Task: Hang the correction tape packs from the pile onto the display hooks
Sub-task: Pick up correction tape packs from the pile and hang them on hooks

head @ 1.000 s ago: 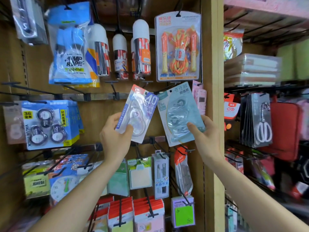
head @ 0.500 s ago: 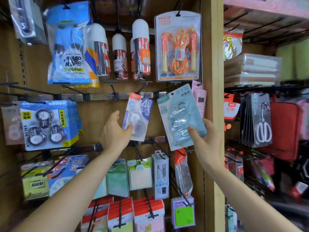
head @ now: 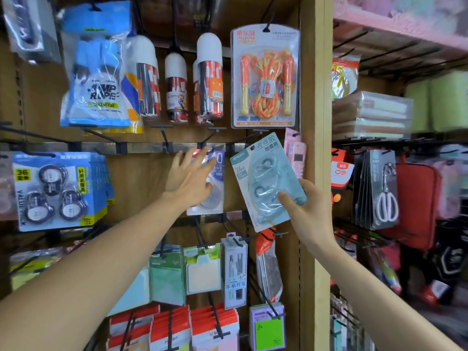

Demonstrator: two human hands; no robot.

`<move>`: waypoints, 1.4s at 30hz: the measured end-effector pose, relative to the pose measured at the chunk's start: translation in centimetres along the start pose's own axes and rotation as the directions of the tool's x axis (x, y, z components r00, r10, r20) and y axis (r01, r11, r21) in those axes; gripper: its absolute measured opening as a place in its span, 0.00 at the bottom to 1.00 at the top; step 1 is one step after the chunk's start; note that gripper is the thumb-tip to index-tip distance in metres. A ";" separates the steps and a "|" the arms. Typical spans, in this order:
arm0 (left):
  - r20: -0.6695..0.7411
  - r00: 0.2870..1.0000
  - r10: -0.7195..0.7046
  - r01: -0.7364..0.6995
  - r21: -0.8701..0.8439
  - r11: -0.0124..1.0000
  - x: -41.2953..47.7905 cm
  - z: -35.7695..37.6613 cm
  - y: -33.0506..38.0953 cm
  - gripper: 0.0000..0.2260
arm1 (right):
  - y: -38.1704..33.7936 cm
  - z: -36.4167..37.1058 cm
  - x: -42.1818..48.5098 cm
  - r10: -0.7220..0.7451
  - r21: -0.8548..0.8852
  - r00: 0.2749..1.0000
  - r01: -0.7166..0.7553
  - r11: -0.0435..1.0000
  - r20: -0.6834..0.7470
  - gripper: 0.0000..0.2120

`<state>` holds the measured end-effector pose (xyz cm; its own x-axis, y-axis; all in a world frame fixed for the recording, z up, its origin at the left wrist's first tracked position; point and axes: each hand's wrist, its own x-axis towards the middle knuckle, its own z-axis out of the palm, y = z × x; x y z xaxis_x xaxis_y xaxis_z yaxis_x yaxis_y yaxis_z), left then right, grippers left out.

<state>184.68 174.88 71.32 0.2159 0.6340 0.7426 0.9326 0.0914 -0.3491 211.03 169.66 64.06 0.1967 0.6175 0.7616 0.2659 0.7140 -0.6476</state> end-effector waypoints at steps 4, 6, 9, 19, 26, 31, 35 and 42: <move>0.062 0.998 0.031 -0.037 0.109 0.993 1.2 1.3 -1.0 0.32 | -0.7 0.4 0.4 0.024 -0.031 0.999 -0.022 0.999 0.037 0.10; 0.138 0.990 0.001 -0.018 0.121 0.992 2.2 1.9 -1.3 0.34 | -0.9 0.8 0.6 0.051 -0.078 0.997 -0.047 0.996 0.056 0.11; 0.259 0.965 -0.048 0.033 0.063 0.997 3.7 2.9 -1.6 0.37 | -0.6 1.4 1.1 0.077 -0.134 0.995 -0.068 0.989 0.064 0.15; 0.228 0.963 0.144 0.009 -0.561 0.828 -2.2 0.9 -1.6 0.22 | 1.2 3.4 0.4 0.091 -0.450 0.995 -0.067 0.891 0.033 0.14; 0.385 0.891 0.240 0.016 -0.555 0.831 -11.7 -0.8 -3.9 0.39 | 0.0 5.8 0.6 -0.071 -0.485 0.993 0.111 0.868 0.099 0.33; 0.378 0.911 0.168 0.053 -0.510 0.859 -14.2 0.0 -4.5 0.44 | 0.1 7.6 1.9 -0.371 -0.754 0.909 0.378 0.538 0.191 0.36; 0.406 0.899 0.161 0.105 -0.559 0.823 -13.7 0.1 -4.1 0.25 | 0.0 9.6 3.7 -0.230 -0.759 0.907 0.421 0.497 0.352 0.33; 0.383 0.916 0.120 0.179 -0.658 0.732 -13.7 1.0 -4.5 0.22 | 0.5 13.3 6.0 -0.019 -0.751 0.924 0.322 0.577 0.382 0.36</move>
<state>177.25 166.61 62.13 0.1991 0.8858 0.4192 0.9111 -0.3248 0.2536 199.84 178.11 67.93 -0.1836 0.6828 0.7072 0.9251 0.3633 -0.1105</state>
